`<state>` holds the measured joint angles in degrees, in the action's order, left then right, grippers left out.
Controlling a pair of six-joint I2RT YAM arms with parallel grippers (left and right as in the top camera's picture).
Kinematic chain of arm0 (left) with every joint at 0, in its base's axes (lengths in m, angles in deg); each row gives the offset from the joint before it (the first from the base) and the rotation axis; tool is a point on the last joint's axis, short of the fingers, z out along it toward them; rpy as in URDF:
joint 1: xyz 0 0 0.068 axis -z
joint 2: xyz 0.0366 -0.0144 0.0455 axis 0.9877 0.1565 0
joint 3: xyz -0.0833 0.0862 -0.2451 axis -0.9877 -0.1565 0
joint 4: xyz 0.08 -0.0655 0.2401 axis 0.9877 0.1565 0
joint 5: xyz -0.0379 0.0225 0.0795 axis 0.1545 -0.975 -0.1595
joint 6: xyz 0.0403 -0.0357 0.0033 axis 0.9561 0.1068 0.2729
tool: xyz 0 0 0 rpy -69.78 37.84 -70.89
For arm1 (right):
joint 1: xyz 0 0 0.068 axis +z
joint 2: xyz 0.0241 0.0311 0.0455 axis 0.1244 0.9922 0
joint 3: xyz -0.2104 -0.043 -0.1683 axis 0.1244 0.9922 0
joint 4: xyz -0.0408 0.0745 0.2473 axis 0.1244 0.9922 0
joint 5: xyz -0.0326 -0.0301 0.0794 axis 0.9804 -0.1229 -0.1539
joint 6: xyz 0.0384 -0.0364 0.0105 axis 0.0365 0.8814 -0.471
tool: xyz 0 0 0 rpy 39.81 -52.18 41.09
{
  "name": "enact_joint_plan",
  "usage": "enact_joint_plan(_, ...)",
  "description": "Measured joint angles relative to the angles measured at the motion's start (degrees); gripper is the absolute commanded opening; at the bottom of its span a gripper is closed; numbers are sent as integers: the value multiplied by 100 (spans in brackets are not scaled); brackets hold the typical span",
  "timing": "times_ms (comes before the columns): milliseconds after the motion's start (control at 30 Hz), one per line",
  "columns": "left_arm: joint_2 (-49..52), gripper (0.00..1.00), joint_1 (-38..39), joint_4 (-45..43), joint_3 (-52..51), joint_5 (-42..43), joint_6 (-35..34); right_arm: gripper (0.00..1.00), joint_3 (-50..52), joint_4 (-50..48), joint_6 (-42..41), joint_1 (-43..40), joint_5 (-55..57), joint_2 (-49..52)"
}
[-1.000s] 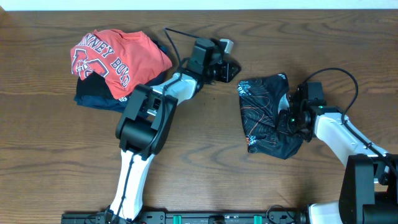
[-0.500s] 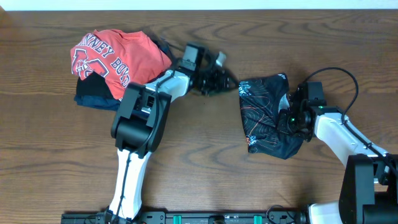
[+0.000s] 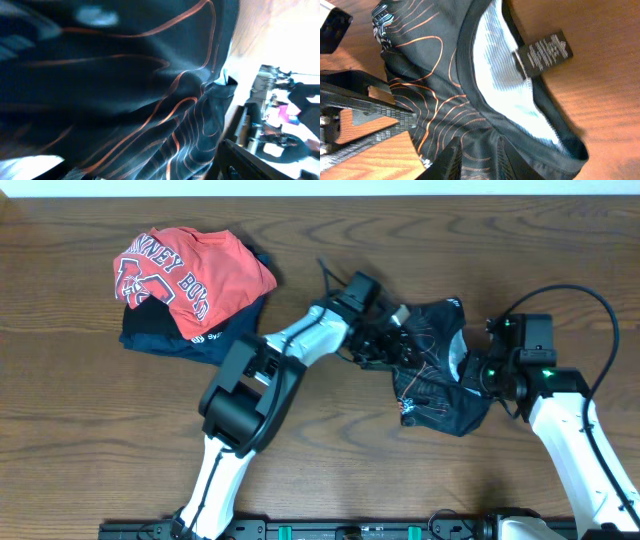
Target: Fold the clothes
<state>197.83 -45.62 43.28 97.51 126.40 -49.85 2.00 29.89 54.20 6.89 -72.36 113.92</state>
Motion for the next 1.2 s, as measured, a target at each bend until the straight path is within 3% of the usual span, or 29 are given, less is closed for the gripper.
enact_joint_plan(233, -35, 80, 315, -74, 46, -354, -81, 5, 0, 848, -131, -26, 13, 72)
enact_joint_plan(467, -44, 81, 129, 79, 57, -278, -120, 1, 219, 986, -691, -26, 37, 463)
enact_joint_plan(733, -122, 87, -557, 498, 63, -247, -55, 1, 872, -455, -1624, -201, 264, 1069)
enact_joint_plan(933, -168, 88, -774, 555, 63, -358, 170, 1, 743, -1554, -1998, -837, 299, 1471)
enact_joint_plan(1200, -186, 89, -723, 160, 44, -535, 485, 1, 422, -2330, -1274, -1801, 717, 1845)
